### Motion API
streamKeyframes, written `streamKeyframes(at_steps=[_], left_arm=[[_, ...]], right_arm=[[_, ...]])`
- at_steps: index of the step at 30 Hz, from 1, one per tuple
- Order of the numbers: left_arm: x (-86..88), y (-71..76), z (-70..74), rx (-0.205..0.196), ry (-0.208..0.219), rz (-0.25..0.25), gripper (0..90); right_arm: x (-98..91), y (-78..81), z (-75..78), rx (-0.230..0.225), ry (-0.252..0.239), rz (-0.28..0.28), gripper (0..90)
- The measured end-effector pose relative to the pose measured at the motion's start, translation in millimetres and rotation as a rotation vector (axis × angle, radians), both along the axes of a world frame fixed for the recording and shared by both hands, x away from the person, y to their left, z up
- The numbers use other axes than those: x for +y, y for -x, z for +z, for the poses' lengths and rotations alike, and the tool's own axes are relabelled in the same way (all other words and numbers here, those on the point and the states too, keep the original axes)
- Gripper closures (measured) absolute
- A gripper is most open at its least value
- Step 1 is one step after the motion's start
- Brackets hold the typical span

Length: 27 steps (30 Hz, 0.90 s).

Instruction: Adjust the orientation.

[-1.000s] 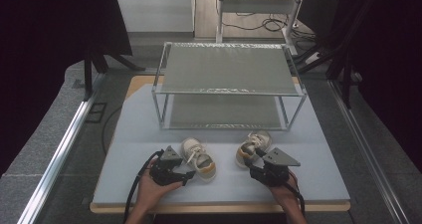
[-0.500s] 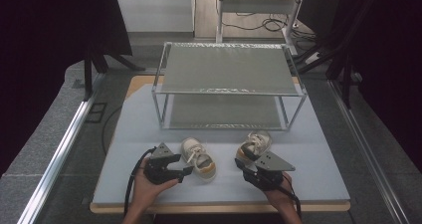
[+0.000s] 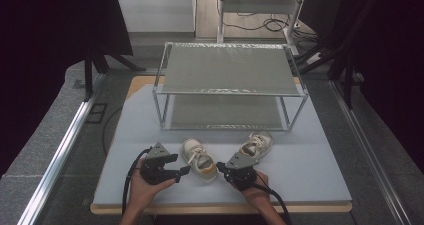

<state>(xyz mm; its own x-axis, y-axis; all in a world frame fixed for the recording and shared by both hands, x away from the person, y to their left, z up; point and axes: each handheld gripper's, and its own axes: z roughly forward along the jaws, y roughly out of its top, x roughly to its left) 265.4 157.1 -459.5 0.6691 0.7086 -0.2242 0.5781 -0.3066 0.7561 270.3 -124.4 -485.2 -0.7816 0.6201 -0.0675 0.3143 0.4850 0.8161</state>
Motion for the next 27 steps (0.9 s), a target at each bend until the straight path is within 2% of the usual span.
streamKeyframes(at_steps=[6,11,16,22,27], left_arm=[[5.6,1.6,4.7,-0.008,0.009,0.011,31.6],[18.0,3.8,12.6,-0.028,0.030,0.039,31.6],[27.0,3.4,14.2,-0.028,0.039,0.063,31.7],[29.8,4.3,15.5,-0.033,0.044,0.067,31.7],[30.3,3.8,13.1,-0.026,0.039,0.070,31.8]], right_arm=[[6.4,2.3,-0.4,0.014,-0.005,0.027,89.0],[21.0,11.5,0.1,0.019,-0.007,0.078,87.8],[32.4,17.0,-1.7,0.018,-0.012,0.115,87.7],[26.6,16.1,1.1,0.005,-0.023,0.101,82.9],[12.8,11.9,9.1,-0.020,-0.053,0.044,81.1]])
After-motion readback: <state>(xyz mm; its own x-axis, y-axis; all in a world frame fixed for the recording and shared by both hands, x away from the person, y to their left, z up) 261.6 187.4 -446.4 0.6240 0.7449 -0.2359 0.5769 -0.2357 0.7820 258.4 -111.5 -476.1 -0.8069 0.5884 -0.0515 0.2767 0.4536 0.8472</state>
